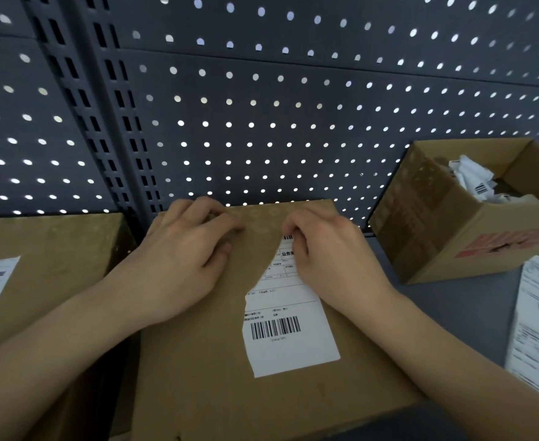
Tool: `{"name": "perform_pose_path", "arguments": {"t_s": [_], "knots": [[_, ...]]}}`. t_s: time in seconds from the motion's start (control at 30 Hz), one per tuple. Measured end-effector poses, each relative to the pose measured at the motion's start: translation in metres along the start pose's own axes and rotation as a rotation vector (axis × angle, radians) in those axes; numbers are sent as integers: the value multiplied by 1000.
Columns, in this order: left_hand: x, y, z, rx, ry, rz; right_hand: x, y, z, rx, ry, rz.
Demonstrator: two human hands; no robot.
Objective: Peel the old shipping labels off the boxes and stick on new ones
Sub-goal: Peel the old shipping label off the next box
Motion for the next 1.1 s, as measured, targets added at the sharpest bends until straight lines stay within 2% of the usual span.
{"name": "perform_pose_path", "arguments": {"t_s": [1.1], "knots": [[-1,2,0,-7,40,2,-2,-5,-1,11,-17,36]]}}
Point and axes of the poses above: each hand's wrist, its own y-axis towards the middle knuckle, its own x-axis out of the palm, z = x × y, the point moved 7 cm from there along y, towards the middle knuckle, and after that the axes turned 13 degrees about -z, right-handed, at the moved point
